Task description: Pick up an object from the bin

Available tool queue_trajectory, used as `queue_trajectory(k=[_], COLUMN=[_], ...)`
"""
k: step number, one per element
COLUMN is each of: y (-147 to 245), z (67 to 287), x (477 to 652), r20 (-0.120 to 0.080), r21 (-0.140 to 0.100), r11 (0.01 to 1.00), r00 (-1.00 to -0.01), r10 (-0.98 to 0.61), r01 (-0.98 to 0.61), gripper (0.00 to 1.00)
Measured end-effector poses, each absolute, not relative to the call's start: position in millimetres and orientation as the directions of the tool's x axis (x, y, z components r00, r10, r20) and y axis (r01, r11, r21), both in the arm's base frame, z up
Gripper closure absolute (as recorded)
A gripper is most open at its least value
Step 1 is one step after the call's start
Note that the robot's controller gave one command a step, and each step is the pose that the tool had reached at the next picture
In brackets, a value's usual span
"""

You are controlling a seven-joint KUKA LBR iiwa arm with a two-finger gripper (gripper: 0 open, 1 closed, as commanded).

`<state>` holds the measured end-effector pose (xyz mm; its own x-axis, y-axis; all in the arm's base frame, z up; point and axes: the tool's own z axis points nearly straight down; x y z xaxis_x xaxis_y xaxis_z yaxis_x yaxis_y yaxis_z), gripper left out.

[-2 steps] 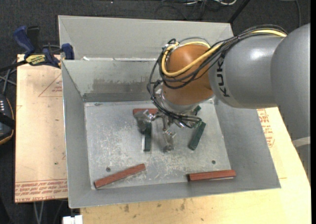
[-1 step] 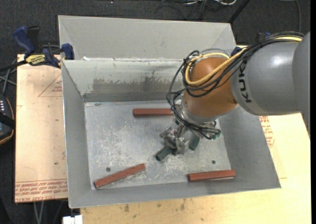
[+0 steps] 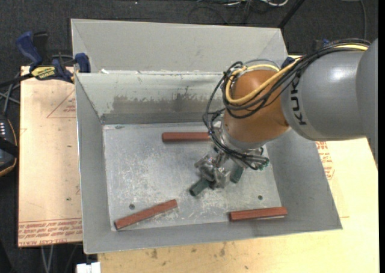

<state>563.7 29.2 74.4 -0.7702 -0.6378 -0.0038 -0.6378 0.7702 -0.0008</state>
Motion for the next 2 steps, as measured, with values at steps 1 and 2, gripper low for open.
queue_trajectory(k=[1,2], y=[67.5,67.3], z=[73.0,73.0], x=[570.1,570.1], r20=[-0.005,-0.005], r21=[-0.005,-0.004], r11=[0.666,0.667], r00=[-0.666,-0.667], r10=[-0.746,-0.745], r01=[-0.745,-0.745], gripper=[1.00,1.00])
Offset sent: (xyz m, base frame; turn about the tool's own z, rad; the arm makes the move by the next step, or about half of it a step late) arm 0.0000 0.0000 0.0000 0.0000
